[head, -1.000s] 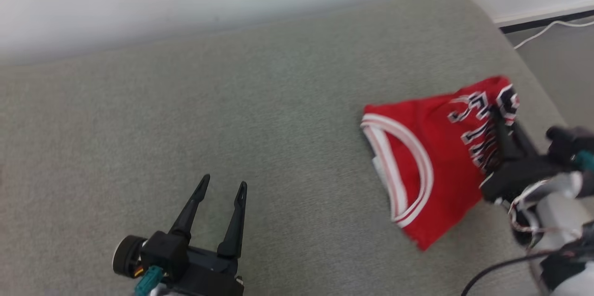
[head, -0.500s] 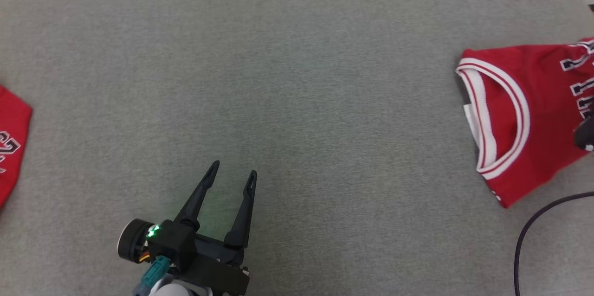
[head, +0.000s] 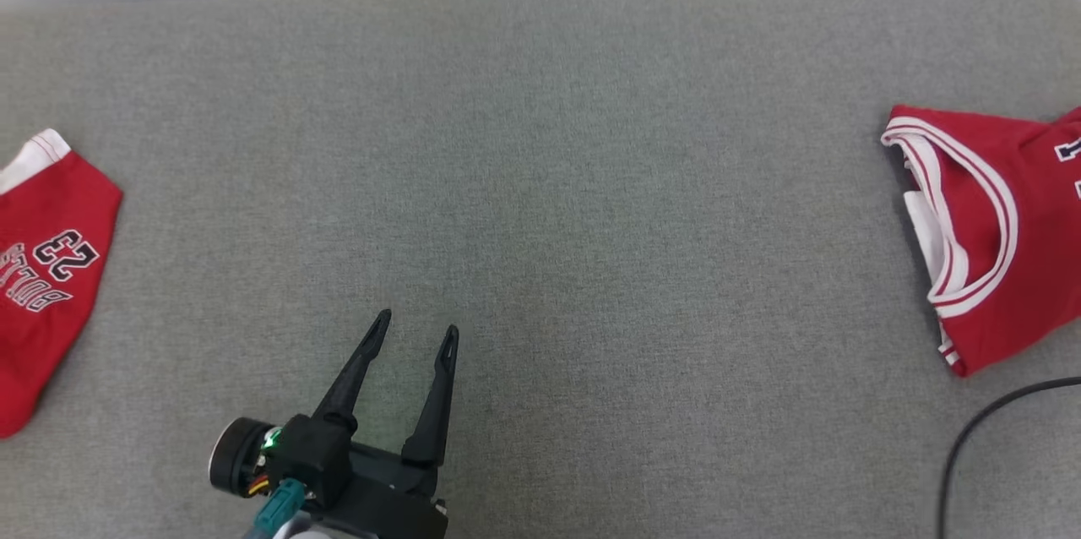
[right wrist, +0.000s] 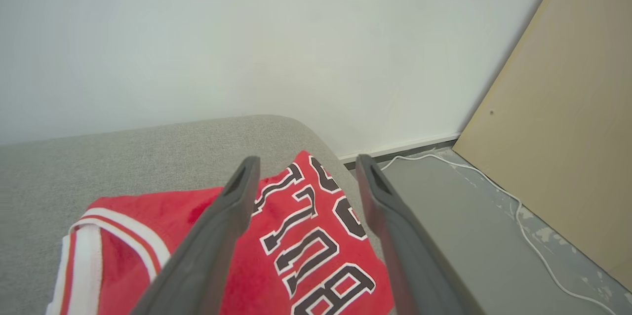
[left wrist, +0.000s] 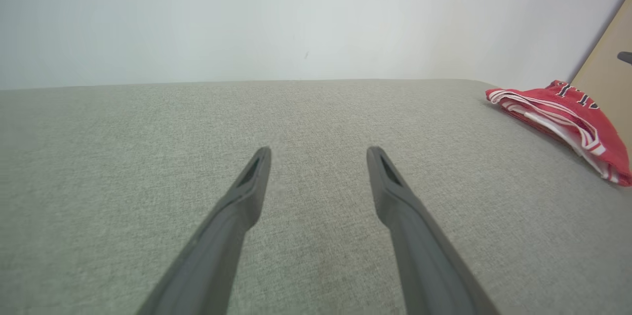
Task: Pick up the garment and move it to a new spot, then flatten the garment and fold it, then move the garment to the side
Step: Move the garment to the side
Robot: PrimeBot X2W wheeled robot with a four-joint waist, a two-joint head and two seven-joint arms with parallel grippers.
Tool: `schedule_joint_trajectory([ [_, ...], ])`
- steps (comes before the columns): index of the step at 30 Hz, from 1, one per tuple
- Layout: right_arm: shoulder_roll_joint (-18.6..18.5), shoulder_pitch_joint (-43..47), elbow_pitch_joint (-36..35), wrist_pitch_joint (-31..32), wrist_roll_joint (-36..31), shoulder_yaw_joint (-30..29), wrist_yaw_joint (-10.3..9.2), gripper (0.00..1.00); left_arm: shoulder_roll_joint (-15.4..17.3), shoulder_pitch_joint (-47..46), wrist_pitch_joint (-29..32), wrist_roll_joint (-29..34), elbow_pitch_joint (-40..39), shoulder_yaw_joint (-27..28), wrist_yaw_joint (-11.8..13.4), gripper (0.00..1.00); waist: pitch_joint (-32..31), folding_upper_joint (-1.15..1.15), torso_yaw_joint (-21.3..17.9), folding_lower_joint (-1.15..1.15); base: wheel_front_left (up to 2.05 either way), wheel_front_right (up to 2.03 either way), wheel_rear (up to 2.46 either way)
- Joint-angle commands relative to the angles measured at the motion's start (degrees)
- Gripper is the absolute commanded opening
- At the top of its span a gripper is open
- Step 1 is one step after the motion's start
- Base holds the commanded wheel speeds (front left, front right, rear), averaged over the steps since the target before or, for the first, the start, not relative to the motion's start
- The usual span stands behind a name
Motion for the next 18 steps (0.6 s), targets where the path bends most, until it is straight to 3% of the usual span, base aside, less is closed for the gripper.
schedule_joint_trajectory([
  [1,1.4,1.5,-1.2,0.0,-0.8,0.0,-0.01,1.00,0.1,1.0,0.0,-0.7,0.2,0.4,0.4,1.00,-1.7,-0.01,0.3,0.00,0.00,0.00,0.00],
  [8,7.7,9.9,-12.9,0.0,3.3,6.9,-0.02,1.00,0.1,4.1,0.0,-0.4,1.3,2.8,2.3,1.00,-6.9,-0.01,0.8,0.00,0.00,0.00,0.00],
  [13,10.0,17.4,-19.8,0.0,8.5,14.1,-0.02,1.00,0.1,6.4,0.0,0.1,1.9,5.2,3.5,1.00,-10.2,-0.01,1.4,0.00,0.00,0.00,0.00],
  [18,12.1,25.2,-23.9,0.0,11.6,17.2,-0.02,1.00,0.1,9.0,0.0,0.2,3.1,6.8,3.9,1.00,-13.9,-0.01,2.6,0.00,0.00,0.00,0.00],
])
